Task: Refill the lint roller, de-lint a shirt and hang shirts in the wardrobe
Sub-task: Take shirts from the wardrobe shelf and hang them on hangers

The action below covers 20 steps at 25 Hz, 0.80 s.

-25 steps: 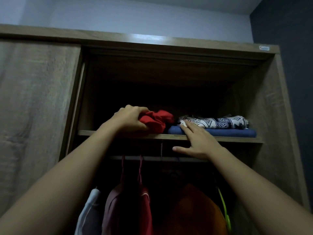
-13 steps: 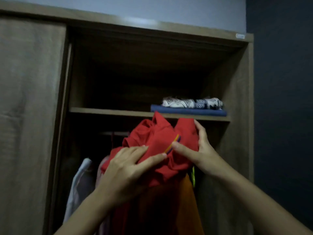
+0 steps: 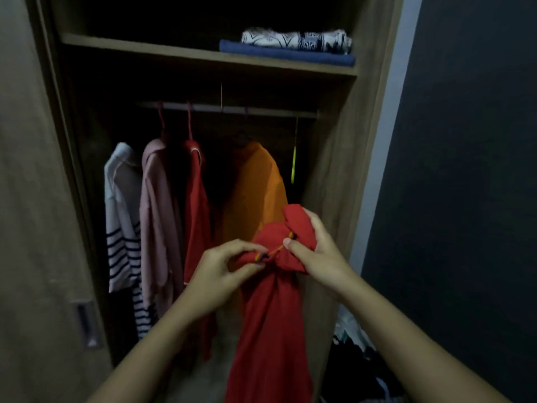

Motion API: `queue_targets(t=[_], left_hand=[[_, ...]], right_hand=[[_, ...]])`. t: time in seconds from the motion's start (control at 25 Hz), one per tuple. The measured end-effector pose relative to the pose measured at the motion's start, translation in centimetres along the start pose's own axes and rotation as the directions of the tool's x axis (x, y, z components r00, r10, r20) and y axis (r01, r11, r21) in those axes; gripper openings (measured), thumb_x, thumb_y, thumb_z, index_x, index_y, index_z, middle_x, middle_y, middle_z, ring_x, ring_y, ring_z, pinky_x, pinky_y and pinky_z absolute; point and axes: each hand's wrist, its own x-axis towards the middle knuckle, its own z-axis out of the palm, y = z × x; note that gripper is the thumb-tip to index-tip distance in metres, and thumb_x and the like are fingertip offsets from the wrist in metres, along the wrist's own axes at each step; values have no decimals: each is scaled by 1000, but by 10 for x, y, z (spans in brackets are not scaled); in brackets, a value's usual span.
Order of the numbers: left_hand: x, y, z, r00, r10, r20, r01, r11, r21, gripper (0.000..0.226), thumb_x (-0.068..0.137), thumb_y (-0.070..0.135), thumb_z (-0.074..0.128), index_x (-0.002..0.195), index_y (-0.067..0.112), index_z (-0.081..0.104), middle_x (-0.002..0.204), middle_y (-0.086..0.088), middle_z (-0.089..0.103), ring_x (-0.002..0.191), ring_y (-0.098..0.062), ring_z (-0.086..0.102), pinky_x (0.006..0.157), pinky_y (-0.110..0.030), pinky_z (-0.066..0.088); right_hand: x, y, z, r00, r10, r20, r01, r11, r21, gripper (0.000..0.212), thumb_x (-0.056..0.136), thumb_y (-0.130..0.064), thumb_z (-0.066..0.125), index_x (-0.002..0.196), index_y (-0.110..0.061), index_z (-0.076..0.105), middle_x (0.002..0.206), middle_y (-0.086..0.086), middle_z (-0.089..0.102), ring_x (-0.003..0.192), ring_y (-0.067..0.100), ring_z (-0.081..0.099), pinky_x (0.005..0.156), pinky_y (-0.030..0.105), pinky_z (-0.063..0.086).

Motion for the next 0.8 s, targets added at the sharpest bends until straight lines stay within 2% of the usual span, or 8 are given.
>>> queue_targets(t=[0.08,0.16,0.28,0.36,0.48,0.6,0.68,0.8], left_hand=[[9,11,-2,1000,-6,-5,6,998,70,25,71,46,65,91,34,71,94,24,69,88,9,63,80,-10,45],[19,25,-6,998,-38,-55,44,994,102,18,69,48,66,84,39,70,86,28,69,83,13,62,77,-9,46],[44,43,-14,963,-126,-238,161,978,132,13,72,33,76,85,30,72,71,23,66,68,17,57,67,-3,41],[60,50,-13,940,-168,-298,236,948,212,14,74,25,78,86,28,72,71,19,63,66,11,56,62,-2,39],[76,49,3,935,-280,-219,330,912,244,16,74,28,79,85,29,68,74,3,64,67,-8,58,59,-18,44],[80,36,24,906,-367,-213,405,898,174,7,80,24,73,83,30,71,93,0,71,89,-15,65,80,-27,52],[81,37,27,862,-416,-290,434,901,-3,8,81,23,71,82,30,74,93,-1,73,91,-17,67,89,-36,54],[82,52,27,863,-425,-272,400,905,-144,17,77,26,62,90,29,74,78,0,72,74,-18,69,78,-41,59]], right_hand=[[-2,3,-3,998,47,32,-48,998,35,58,89,-5,58,140,-19,34,125,1,53,101,4,56,84,7,44],[2,3,-11,995,84,58,-86,996,23,59,91,-20,57,143,-22,29,129,-1,50,104,2,55,92,14,45],[11,11,-22,965,238,108,-212,954,-210,76,84,-67,35,148,-29,17,151,1,31,134,17,37,113,34,28],[11,22,-21,950,305,70,-253,879,-405,88,75,-79,17,148,-29,18,155,5,23,140,23,26,113,39,21],[4,28,-15,986,126,-109,-158,916,-370,65,87,-65,25,131,-21,45,131,5,45,116,15,47,98,30,34],[-8,26,-9,962,-71,-264,17,979,-201,28,94,-41,45,95,-13,51,85,-4,47,69,-1,46,67,16,36],[-16,29,-3,979,-98,-180,73,988,-137,34,87,-48,54,93,-15,48,76,-6,45,60,-1,44,58,12,37],[-20,37,7,999,-40,9,41,970,-240,56,67,-59,62,105,-22,44,95,-4,51,72,5,52,64,21,45]])
